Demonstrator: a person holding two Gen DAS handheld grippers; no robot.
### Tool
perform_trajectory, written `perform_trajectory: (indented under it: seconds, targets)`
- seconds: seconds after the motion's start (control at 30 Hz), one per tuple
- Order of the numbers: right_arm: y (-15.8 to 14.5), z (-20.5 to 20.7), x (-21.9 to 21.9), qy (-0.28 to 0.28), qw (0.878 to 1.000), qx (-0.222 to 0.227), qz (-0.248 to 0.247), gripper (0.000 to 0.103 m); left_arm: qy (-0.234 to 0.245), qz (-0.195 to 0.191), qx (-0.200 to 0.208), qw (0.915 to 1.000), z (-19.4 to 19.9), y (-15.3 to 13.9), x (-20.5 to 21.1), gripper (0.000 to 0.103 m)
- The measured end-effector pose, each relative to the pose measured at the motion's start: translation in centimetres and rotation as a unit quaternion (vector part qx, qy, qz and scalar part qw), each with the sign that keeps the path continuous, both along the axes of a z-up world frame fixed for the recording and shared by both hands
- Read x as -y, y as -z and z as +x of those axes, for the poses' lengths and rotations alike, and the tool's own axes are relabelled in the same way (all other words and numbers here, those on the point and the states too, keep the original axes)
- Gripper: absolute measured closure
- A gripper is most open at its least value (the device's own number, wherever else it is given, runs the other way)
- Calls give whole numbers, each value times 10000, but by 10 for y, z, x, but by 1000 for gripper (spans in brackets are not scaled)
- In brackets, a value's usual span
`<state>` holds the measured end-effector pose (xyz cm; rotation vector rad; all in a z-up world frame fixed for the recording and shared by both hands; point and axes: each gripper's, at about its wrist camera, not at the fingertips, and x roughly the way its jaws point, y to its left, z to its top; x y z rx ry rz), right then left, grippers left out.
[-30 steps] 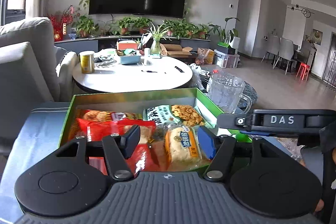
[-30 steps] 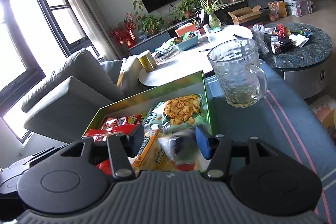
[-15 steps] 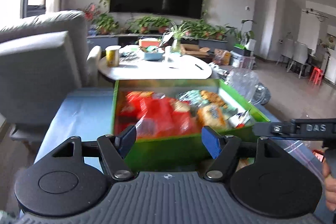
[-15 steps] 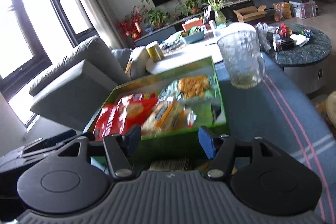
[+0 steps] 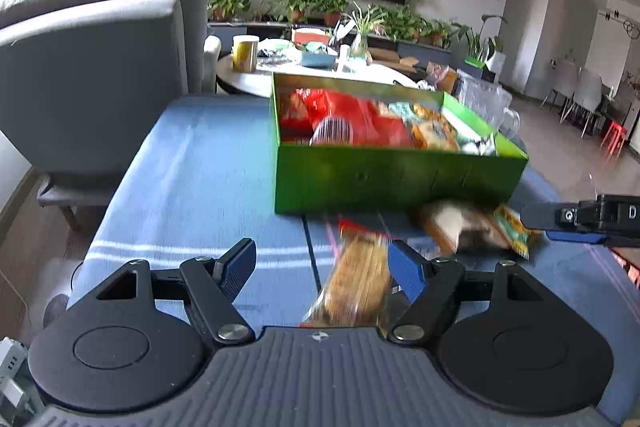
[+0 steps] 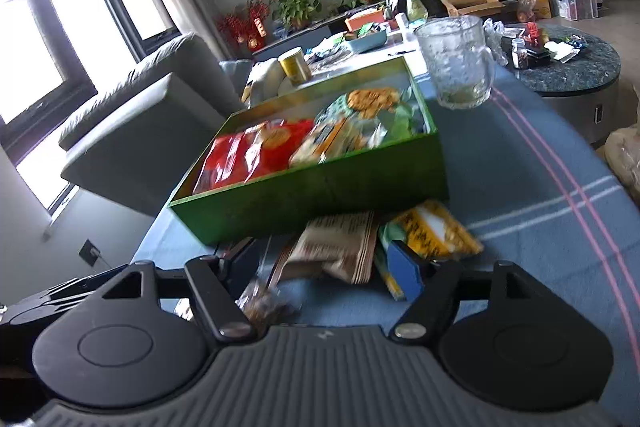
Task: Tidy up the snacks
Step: 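Grasp the clear-wrapped bread bar with the left tool and lift it, then hold the bread bar with the left tool while the right tool grasps the wrapped round cookie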
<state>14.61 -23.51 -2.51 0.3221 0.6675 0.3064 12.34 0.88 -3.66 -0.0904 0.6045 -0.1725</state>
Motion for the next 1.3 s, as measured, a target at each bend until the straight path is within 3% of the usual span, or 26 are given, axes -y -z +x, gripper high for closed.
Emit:
perform_trajectory:
  seconds: [0.23, 0.37, 0.57, 0.6, 0.67, 0.77, 0.93, 1.1, 1.23, 1.3]
  targets:
    - [1, -7, -12, -111, 9999, -61, -93, 24, 351, 185, -121, 9991, 2, 11, 13, 33]
    - [1, -11, -15, -150, 9997, -49, -159, 24, 235, 461, -429, 9977, 15, 26, 22, 33]
    - [8, -10, -13, -40, 9997, -187, -164, 24, 179, 281, -469, 9983, 25, 29, 22, 33]
    - [10, -9, -13, -22, 9996, -222, -149, 24, 167, 297, -472, 9983, 25, 30, 22, 35]
    - [13, -7, -13, -4, 9995, -301, -120, 24, 224, 299, -574, 9976, 25, 32, 24, 57]
    - [15, -9, -16, -59, 9993, -332, -129, 24, 351, 672, -475, 9960, 17, 33, 32, 61]
    - [16, -10, -16, -93, 9992, -350, -139, 24, 518, 614, -494, 9955, -5, 31, 30, 61]
    - [18, -11, -17, -118, 9991, -382, -152, 24, 303, 582, -560, 9963, -22, 27, 22, 60]
    - [19, -10, -22, -170, 9988, -422, -172, 24, 207, 650, -353, 9970, -22, 21, 21, 45]
    - [19, -11, -25, -212, 9987, -425, -201, 24, 247, 723, -352, 9965, -18, 22, 24, 45]
